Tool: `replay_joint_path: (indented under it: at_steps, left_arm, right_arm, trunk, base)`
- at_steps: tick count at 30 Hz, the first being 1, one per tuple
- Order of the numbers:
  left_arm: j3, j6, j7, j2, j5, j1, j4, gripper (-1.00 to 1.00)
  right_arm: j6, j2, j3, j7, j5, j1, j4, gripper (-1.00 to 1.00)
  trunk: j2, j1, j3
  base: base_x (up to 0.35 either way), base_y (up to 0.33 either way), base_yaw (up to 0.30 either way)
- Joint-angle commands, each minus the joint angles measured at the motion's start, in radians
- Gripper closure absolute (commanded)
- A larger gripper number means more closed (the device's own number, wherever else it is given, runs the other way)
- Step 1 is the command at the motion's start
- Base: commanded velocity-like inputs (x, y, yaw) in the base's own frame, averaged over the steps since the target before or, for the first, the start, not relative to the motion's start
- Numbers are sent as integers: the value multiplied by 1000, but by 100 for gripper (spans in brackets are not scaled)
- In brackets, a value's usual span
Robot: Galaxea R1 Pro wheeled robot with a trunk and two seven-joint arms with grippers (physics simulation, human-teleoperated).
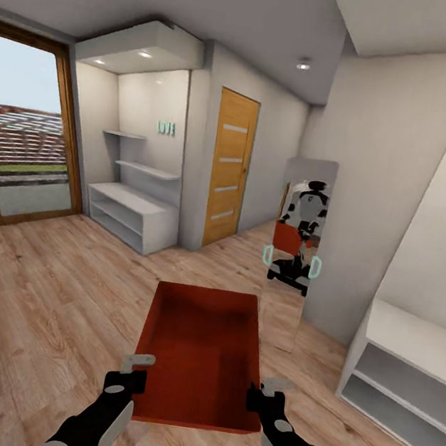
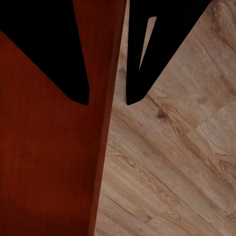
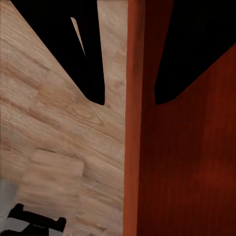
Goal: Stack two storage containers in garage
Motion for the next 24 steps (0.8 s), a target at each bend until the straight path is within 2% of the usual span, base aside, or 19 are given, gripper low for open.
replay_joint_path:
  at_steps: [1,7,24]
  left_arm:
    - [19,5,6,4,3,-1,-31,100]
    - [19,5,6,4,3,-1,-31,100]
    - [19,5,6,4,3,-1,-31,100]
  right_arm:
    - [0,0,-1,-2,5,0,1,100]
    - [0,0,-1,-2,5,0,1,100]
    - [0,0,-1,-2,5,0,2,100]
  trunk:
    - [-1,1,-2]
    - [-1,1,-2]
    - [-1,1,-2]
  base:
    - [322,0,275]
    - [322,0,199]
    - [322,0,10]
